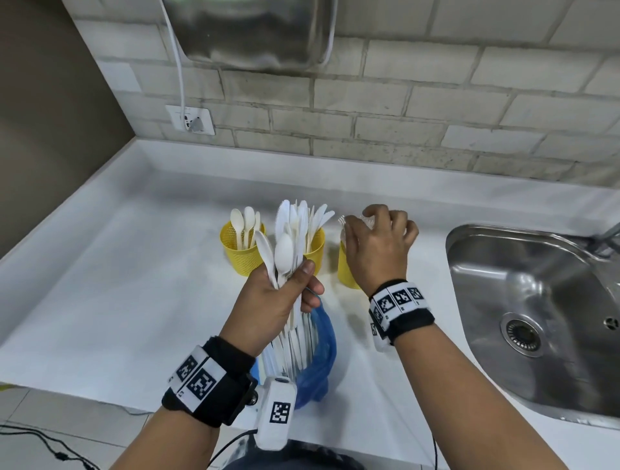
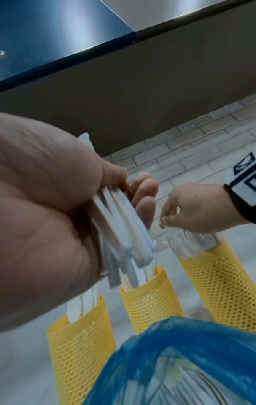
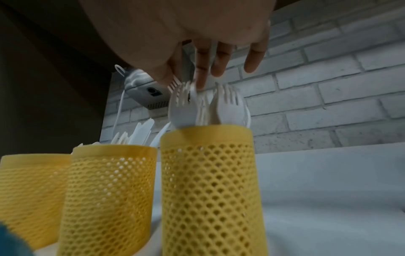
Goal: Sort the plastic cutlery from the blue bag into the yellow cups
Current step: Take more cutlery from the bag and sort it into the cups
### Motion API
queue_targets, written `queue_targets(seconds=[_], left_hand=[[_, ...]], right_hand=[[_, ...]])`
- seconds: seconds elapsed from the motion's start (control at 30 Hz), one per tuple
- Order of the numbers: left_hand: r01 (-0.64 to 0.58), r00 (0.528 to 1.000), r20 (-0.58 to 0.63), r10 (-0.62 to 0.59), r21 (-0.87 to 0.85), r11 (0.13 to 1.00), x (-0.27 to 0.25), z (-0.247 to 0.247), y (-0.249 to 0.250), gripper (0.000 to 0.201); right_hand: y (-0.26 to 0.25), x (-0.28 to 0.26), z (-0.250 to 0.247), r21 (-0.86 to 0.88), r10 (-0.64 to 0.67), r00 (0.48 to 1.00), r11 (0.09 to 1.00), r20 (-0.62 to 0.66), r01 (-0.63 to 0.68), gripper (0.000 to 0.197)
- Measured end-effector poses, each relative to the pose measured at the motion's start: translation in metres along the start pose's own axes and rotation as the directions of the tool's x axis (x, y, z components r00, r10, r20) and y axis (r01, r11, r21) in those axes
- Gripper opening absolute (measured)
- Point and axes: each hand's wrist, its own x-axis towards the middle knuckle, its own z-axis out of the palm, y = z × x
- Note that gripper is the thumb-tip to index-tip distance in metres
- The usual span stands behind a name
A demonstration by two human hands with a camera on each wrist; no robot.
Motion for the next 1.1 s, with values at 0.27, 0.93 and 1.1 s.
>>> queue_targets(seconds=[0.27,0.93,1.1], left_hand=[[-0.037,0.996,0.075,0.04,-0.044,0.998,0.001,0.005,0.005,0.029],[-0.039,0.988,0.146,0.042,-0.028,0.999,0.003,0.008,-0.004,0.023],[-0.006,0.988,0.154,0.013,-0.042,0.999,0.002,0.007,-0.006,0.031]], right_hand=[[0.001,-0.019,-0.007,-0.05,0.101,0.98,0.994,0.174,-0.093,0.035],[-0.041,0.008,-0.092,0.824,0.019,0.865,0.294,0.502,-0.485,0.008],[-0.045,0.009,-0.099,0.819,0.099,0.86,0.265,0.502,-0.508,0.008]])
